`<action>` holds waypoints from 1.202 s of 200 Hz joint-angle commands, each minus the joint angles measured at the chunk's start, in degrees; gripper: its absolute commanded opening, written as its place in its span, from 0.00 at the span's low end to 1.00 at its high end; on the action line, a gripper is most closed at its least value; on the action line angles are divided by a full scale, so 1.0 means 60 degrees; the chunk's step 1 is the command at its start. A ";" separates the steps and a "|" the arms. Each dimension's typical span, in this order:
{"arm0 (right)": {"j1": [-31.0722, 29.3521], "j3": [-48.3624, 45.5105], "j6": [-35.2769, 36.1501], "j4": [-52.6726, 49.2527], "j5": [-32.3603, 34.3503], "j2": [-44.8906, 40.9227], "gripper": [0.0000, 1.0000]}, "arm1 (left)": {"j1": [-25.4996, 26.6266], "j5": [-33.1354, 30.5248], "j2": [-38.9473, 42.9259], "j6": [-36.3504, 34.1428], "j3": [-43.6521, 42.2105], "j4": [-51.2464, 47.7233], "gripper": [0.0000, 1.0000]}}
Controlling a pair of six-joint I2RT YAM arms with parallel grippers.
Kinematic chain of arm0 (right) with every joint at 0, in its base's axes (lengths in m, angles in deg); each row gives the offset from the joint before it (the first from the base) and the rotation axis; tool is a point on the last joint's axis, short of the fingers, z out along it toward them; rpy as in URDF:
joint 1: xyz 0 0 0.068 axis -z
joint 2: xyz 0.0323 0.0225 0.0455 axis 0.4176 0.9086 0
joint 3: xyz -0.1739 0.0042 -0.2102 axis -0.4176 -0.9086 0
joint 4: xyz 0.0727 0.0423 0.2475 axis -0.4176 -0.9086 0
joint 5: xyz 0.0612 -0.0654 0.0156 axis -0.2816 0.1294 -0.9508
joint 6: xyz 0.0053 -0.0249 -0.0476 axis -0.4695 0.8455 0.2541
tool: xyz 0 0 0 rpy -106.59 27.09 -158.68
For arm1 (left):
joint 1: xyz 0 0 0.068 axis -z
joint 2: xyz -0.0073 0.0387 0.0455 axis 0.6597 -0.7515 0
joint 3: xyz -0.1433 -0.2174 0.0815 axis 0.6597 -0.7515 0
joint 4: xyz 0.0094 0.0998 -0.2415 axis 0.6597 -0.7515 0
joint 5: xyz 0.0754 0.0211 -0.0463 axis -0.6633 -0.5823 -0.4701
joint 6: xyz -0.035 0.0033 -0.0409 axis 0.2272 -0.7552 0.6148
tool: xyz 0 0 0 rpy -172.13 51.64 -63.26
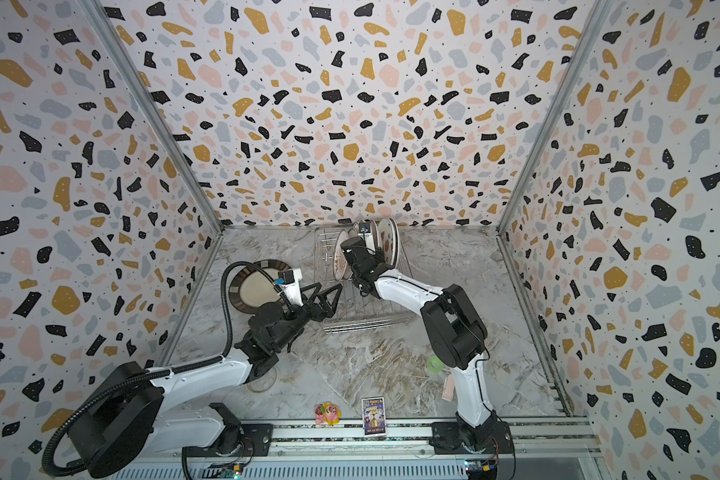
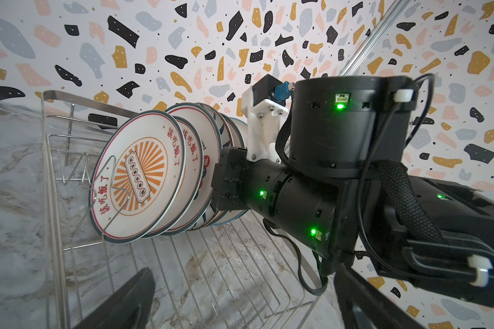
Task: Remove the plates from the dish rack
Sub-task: 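Lift the blue-striped plate out of the rack with the right gripper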
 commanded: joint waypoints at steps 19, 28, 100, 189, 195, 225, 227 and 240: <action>0.0062 0.0098 0.0466 -0.0056 0.0248 -0.1284 0.09 | 0.0034 -0.0307 0.0190 -0.0126 -0.0238 0.0462 1.00; 0.0062 0.0084 0.0449 -0.0104 0.0290 -0.1347 0.09 | 0.0028 -0.0350 0.0216 -0.0100 -0.0267 0.0473 1.00; -0.0011 -0.0278 0.0510 -0.0092 0.0364 -0.2145 0.08 | 0.0038 -0.0307 0.0418 0.0045 -0.0367 0.0574 1.00; -0.0136 -0.1231 0.0718 -0.0063 0.0435 -0.3763 0.08 | 0.0028 0.0117 0.0513 0.0389 -0.0440 0.1050 1.00; -0.0155 -0.1315 0.0725 -0.0053 0.0451 -0.3883 0.08 | 0.0028 0.0117 0.0513 0.0404 -0.0440 0.1039 1.00; -0.0158 -0.1764 0.0750 -0.0011 0.0453 -0.4470 0.08 | 0.0030 0.0046 0.0542 0.0499 -0.0426 0.0985 1.00; -0.0158 -0.1803 0.0750 -0.0006 0.0453 -0.4509 0.08 | 0.0028 0.0037 0.0542 0.0502 -0.0426 0.0968 1.00; -0.0158 -0.2048 0.0753 0.0036 0.0399 -0.4817 0.08 | 0.0030 0.0029 0.0582 0.0535 -0.0398 0.0891 0.99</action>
